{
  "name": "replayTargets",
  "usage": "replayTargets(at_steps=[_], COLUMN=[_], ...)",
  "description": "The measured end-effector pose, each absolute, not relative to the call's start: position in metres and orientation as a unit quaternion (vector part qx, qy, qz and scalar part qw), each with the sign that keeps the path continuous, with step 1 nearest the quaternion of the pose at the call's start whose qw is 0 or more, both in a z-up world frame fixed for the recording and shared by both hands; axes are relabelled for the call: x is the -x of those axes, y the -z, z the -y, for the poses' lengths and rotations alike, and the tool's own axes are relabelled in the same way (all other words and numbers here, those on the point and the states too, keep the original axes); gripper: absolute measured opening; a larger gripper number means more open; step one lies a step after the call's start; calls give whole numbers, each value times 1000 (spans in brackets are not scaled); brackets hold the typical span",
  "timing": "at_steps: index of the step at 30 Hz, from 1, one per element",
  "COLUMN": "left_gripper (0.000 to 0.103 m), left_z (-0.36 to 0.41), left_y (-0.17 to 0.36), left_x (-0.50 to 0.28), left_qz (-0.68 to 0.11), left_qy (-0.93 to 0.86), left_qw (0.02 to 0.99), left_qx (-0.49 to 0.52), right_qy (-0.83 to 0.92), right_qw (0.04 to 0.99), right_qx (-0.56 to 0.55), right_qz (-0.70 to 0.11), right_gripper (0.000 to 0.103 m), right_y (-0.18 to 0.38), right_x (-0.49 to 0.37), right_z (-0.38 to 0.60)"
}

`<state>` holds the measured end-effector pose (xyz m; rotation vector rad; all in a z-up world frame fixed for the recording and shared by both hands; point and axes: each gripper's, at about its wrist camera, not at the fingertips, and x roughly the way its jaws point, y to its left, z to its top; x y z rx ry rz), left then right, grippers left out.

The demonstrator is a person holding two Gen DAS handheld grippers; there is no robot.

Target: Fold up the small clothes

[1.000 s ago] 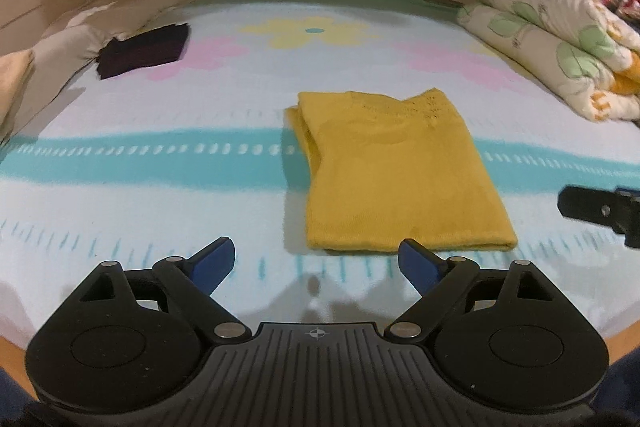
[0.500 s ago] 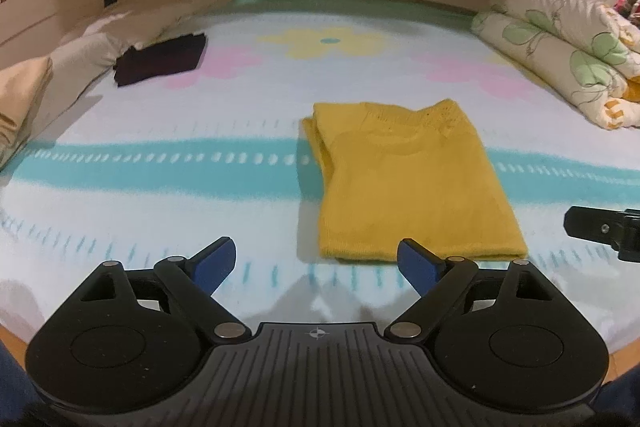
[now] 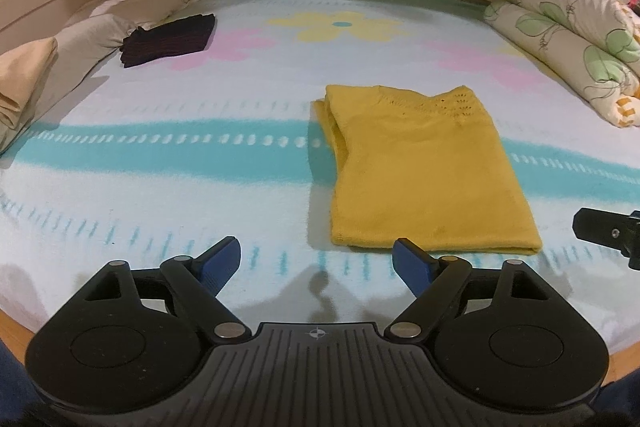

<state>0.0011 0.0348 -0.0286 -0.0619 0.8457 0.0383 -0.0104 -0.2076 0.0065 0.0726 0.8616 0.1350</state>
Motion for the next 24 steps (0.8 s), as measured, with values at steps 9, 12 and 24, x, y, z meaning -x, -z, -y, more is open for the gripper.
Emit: replayTargets(at_steps=[9,12,24], left_gripper=[83,83,83], left_z=[-31,-29,-26], left_y=[29,29,31], left_x=[-2,-2,-3], left_qz=[-408,-408,-414], left_qy=[-14,-14,-12], left_qw=[913,913,910], left_qx=[17,14,12], right_qy=[-67,-69,-63], right_qw=[901,900,894], right_qx=[-36,-36,-40], right_qz=[-426,-428,-441], right_gripper=[103,103,103], right_y=[-2,0,6], right_x=[9,8,5], right_z=[204,202,203])
